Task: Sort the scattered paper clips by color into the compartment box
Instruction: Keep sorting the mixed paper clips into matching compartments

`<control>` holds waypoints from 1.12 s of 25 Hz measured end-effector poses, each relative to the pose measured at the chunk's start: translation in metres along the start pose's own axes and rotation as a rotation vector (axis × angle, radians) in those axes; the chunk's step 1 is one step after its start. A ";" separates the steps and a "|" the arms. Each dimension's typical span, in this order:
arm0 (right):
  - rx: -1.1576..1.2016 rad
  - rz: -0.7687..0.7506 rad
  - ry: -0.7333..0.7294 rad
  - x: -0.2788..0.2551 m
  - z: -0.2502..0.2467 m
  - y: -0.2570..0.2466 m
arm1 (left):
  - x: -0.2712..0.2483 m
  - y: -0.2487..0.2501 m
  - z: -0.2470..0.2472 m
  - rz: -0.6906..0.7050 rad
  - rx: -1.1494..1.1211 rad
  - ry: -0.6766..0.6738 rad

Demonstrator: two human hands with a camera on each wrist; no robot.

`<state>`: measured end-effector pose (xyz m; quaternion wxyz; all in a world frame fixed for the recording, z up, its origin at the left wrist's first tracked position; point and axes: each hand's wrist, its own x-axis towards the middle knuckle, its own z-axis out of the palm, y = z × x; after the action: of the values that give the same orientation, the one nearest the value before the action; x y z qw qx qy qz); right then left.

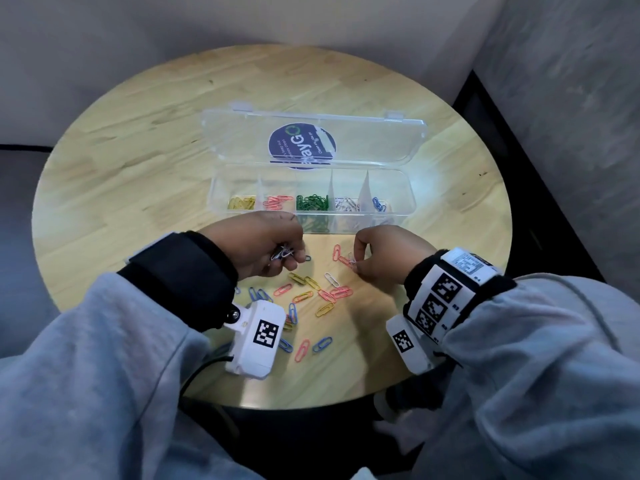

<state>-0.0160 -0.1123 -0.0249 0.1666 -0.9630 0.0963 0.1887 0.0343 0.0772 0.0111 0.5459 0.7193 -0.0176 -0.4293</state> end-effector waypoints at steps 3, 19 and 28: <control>0.020 -0.007 0.013 0.001 0.000 0.001 | 0.000 0.000 -0.002 0.003 -0.130 -0.035; 0.345 -0.096 0.010 -0.007 -0.017 0.001 | 0.006 0.000 0.012 0.022 0.176 0.059; 0.492 -0.040 -0.092 -0.007 -0.014 0.016 | -0.004 0.009 0.024 0.035 0.234 0.167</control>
<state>-0.0220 -0.1309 -0.0142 0.4038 -0.8857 0.1124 0.1997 0.0208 0.0573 0.0199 0.4651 0.8109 -0.0344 -0.3533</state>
